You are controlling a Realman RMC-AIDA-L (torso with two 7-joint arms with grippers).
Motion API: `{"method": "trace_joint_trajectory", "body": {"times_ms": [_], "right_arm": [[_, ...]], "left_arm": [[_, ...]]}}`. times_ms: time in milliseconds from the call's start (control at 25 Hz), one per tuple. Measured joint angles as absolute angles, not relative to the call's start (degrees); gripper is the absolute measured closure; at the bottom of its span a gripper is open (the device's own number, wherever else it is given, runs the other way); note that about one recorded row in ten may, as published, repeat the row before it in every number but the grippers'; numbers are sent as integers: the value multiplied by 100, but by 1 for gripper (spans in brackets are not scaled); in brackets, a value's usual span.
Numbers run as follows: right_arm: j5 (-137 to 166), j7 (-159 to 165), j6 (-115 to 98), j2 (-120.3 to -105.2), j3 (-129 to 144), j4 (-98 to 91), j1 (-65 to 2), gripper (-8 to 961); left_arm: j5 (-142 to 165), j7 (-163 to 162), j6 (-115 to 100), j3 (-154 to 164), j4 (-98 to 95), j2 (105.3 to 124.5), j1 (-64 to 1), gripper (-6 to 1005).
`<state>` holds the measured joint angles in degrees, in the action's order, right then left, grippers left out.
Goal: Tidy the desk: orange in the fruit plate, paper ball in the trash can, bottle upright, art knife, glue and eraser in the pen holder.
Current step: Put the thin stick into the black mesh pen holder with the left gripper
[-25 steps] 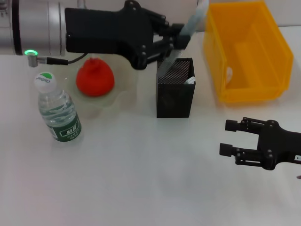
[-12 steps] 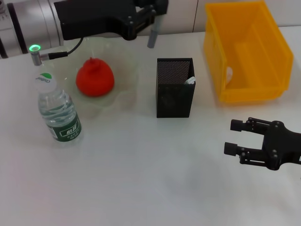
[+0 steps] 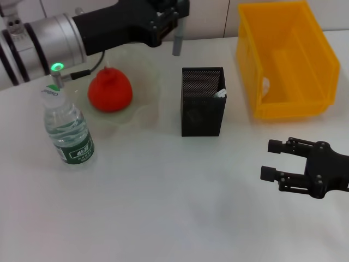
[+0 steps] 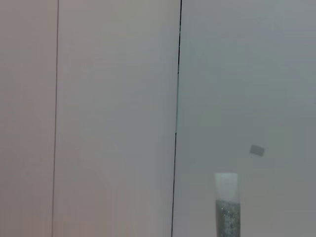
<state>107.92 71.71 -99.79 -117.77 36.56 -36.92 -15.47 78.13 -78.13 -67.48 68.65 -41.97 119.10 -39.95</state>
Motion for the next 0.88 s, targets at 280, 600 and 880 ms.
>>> {"method": "trace_joint_trajectory", "body": {"times_ms": [280,600,880], "right_arm": [[10802,7172,-9984,-11778,3656,-3692,-1573,200],[10804,7174,-9981,-11777,3656,-3692,-1568,200],[10812,7178,-9978,-11781,3656,-3692,-1598,200]], "left_arm": [[7204,-7654,-6175,7665,-4188,11909,-3966,855],[6394,-7319,-5114,8641,-4202,11917,-4008,855],[5977,-7185,-4648,9036,-4175,11918,-4006,854]]}}
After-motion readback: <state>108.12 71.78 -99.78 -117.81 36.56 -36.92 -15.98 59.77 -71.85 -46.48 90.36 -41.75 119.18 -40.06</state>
